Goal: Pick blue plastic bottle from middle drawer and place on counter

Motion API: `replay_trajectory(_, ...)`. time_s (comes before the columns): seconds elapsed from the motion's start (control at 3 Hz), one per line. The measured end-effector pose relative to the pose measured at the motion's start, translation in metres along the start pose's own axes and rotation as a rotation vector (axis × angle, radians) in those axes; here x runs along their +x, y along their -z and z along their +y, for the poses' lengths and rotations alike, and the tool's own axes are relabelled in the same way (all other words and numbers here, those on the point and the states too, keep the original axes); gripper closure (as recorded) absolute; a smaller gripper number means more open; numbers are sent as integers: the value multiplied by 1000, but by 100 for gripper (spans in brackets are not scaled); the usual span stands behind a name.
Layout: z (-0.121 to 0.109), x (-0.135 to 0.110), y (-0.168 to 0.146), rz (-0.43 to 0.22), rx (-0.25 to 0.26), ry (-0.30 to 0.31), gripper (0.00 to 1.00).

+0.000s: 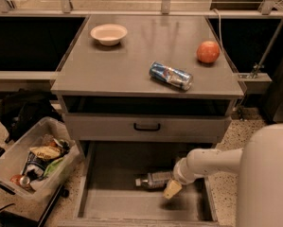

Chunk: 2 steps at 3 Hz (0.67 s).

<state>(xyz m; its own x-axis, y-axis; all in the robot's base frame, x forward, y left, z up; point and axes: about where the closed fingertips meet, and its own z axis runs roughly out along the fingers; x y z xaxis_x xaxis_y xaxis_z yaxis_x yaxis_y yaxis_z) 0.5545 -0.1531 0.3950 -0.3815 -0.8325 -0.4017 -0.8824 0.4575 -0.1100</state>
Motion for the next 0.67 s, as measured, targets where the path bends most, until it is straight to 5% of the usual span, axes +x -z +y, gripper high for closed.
replay_trajectory(0.33, 13, 44, -45, -24, -156, -38, 0)
replay_trajectory(0.67, 49, 30, -36, -5, -136, 11, 0)
